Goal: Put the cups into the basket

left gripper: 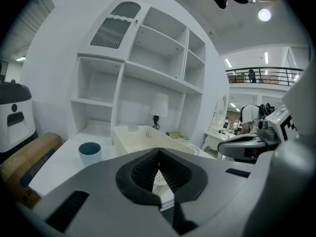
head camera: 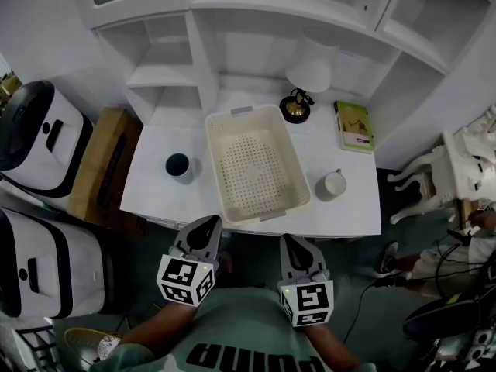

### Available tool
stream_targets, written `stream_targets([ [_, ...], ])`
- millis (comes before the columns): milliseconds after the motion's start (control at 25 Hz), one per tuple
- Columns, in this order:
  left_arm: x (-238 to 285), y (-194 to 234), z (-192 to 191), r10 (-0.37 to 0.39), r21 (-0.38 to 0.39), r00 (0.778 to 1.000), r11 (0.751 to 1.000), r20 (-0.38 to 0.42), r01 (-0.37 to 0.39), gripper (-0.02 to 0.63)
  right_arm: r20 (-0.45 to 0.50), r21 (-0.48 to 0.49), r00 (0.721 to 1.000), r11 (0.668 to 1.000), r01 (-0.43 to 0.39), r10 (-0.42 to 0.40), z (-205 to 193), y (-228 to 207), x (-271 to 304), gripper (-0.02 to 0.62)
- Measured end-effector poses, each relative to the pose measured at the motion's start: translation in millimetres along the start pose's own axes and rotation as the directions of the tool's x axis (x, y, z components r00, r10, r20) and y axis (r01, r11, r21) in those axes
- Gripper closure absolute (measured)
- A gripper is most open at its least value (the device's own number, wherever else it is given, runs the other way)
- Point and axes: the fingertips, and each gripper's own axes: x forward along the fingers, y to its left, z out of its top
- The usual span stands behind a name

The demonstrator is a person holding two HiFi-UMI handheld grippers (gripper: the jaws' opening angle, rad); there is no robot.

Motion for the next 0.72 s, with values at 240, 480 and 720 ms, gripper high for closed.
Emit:
stream_targets([
  [240,10,28,7,-0.014,-0.004,1.0,1.0,-0.001,0.014,0.598,0.0,-0.001,1.0,1.0,0.016,-0.016,17,8,24,0.581],
  [480,16,64,7,-0.042,0.008,0.999,0.999,-0.026,0.042,0.597,0.008,-0.006,1.0,1.0,0.03,-0.03,31,25,54,0.581],
  [720,14,100,6,-0.046,0.022,0.998,0.999,-0.03,0.047,0.597,0.014,-0.015,0.999,0.999,0.044,-0.043,43,46,77,0.581],
])
